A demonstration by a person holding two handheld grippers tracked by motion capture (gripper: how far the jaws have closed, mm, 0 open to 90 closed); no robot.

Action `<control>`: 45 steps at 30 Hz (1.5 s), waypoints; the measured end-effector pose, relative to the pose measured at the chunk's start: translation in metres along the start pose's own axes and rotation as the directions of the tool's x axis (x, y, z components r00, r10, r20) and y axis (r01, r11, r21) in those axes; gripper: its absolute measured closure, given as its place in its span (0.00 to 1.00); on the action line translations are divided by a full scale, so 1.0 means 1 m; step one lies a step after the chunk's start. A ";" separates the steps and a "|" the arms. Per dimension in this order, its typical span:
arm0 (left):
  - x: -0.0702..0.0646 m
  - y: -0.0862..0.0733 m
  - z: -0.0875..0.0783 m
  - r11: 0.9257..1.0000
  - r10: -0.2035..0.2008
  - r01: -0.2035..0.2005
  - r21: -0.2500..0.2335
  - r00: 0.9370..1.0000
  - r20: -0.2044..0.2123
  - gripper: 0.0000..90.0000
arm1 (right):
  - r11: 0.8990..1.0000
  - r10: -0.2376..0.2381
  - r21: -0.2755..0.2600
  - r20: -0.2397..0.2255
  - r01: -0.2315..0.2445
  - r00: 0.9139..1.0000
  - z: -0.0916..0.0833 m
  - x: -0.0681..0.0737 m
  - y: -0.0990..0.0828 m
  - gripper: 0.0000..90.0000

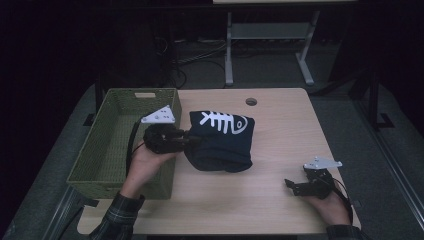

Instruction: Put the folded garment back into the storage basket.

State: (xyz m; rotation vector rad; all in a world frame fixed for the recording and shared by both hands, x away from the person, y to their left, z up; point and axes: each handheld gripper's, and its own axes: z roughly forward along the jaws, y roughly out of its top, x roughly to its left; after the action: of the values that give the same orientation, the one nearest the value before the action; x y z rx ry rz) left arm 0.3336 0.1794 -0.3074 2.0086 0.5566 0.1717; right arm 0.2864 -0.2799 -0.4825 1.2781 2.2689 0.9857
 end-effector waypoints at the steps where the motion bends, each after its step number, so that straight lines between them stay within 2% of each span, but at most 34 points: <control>1: 0.001 0.000 -0.003 1.000 -0.003 0.003 -0.002 1.000 -0.002 0.81 | 1.000 0.000 0.000 0.000 0.000 1.000 0.000 0.000 0.000 0.11; 15: 0.012 0.000 -0.038 0.999 -0.019 0.017 -0.035 0.999 -0.040 0.81 | 1.000 0.000 0.000 0.000 0.000 1.000 0.000 0.000 0.000 0.11; 26: 0.023 0.003 -0.066 0.999 -0.017 0.015 -0.030 0.998 -0.067 0.81 | 1.000 -0.001 0.000 0.003 0.001 1.000 0.000 0.000 0.000 0.11; 38: 0.033 -0.001 -0.092 0.999 -0.030 0.028 -0.023 0.993 -0.117 0.81 | 1.000 0.000 0.000 0.003 0.000 1.000 0.000 0.000 0.000 0.11; 45: 0.039 -0.007 -0.107 0.999 -0.049 0.049 -0.008 0.987 -0.155 0.81 | 1.000 0.000 0.000 0.006 0.000 1.000 0.000 0.000 0.000 0.11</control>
State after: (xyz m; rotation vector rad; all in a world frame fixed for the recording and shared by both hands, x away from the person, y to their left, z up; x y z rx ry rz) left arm 0.3281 0.2856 -0.2653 1.9862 0.7029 0.3011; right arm 0.2866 -0.2801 -0.4826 1.2800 2.2641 0.9801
